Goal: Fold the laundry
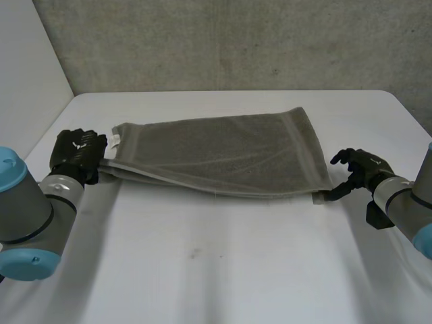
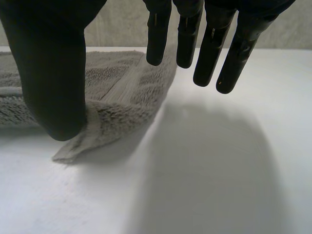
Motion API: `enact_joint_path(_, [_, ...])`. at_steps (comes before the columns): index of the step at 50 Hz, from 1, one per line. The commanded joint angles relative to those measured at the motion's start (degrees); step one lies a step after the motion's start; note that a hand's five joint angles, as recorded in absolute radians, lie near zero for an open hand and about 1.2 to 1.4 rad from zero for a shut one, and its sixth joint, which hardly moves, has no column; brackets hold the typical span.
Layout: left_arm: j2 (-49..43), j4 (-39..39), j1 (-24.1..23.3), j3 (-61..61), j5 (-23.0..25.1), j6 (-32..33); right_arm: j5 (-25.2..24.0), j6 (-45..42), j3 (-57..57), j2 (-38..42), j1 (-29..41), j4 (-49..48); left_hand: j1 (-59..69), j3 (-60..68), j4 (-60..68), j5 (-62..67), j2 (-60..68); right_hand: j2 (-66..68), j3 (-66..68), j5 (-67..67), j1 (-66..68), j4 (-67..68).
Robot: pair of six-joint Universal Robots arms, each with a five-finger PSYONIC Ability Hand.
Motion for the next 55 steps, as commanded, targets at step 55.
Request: enact_joint_path(55, [-2.73,-33.21,-1.82,19.33,-0.88,10.64,-5.45,-53.93,-25.35,-5.07,1.41,36.27,10.86,10.31,10.25,10.13,10.23,54.58,53.44,53.63,57.89,53.24])
